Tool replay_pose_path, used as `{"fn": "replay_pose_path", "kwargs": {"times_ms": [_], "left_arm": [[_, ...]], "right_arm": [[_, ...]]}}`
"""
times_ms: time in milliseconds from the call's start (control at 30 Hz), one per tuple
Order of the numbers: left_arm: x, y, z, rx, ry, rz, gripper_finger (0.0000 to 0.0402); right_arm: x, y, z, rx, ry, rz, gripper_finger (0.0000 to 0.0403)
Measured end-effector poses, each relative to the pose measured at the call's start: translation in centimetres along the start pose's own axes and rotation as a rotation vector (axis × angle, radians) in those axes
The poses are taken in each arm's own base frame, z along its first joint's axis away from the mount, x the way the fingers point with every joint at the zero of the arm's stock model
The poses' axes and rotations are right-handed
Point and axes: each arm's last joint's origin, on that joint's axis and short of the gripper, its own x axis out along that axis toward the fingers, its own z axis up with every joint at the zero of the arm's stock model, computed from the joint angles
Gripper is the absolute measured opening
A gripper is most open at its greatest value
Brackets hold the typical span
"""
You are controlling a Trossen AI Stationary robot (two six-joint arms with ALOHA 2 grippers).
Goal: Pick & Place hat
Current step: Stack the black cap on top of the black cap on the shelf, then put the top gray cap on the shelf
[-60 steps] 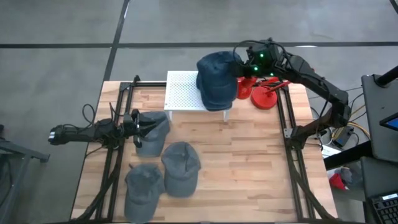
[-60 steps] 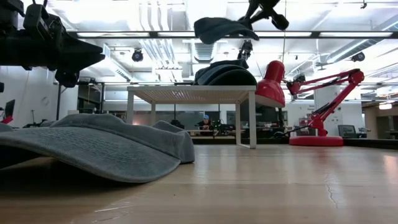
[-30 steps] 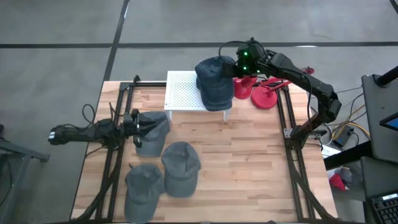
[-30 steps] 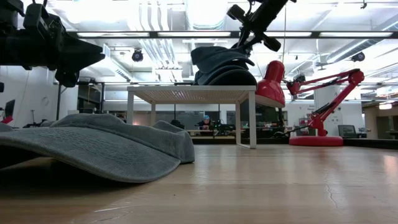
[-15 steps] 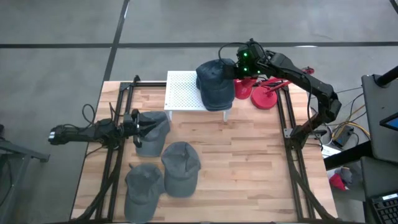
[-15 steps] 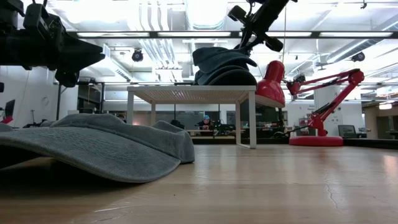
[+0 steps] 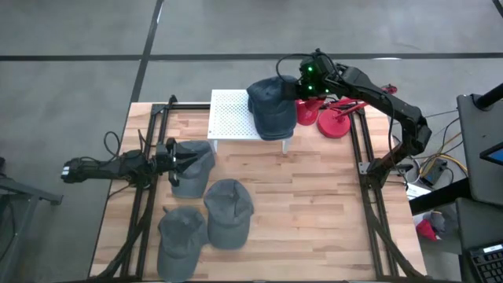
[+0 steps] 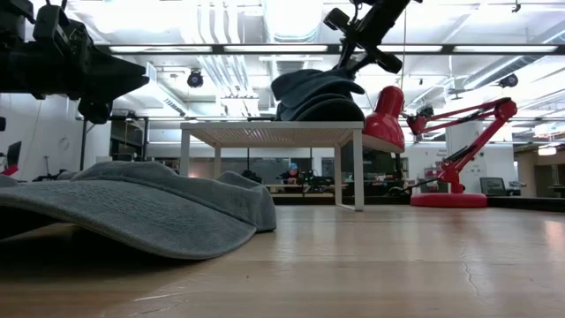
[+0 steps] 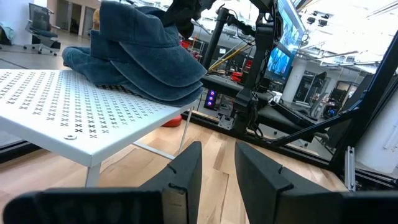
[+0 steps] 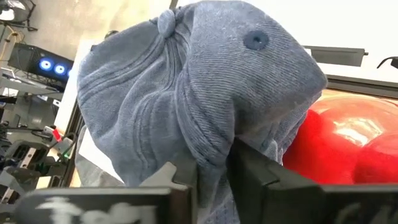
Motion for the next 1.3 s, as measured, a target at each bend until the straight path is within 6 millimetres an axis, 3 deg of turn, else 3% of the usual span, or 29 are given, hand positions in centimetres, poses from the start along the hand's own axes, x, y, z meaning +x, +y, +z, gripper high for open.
{"fn": "replay_pose_path", "kwargs": {"times_ms": [233, 433, 800, 1300], "left_arm": [[0.0, 0.0, 0.0, 0.001, 0.0, 0.0, 0.0099], [0.0, 0.0, 0.0, 0.001, 0.0, 0.0, 0.0099], [0.0, 0.0, 0.0, -0.011, 0.0, 0.0, 0.0099], [0.0, 0.0, 0.0, -0.212, -0.003, -0.002, 0.0099]], "right_arm": [[-0.1, -0.1, -0.1, -0.003, 0.007, -0.005, 0.0125], [-1.1, -0.2, -0.3, -0.016, 0.012, -0.001, 0.0143], [-5.5, 0.0, -1.3, -0.05, -0.034, 0.065, 0.0119], [-11.6, 1.6, -6.4, -0.323, -0.019, 0.27, 0.0078]]}}
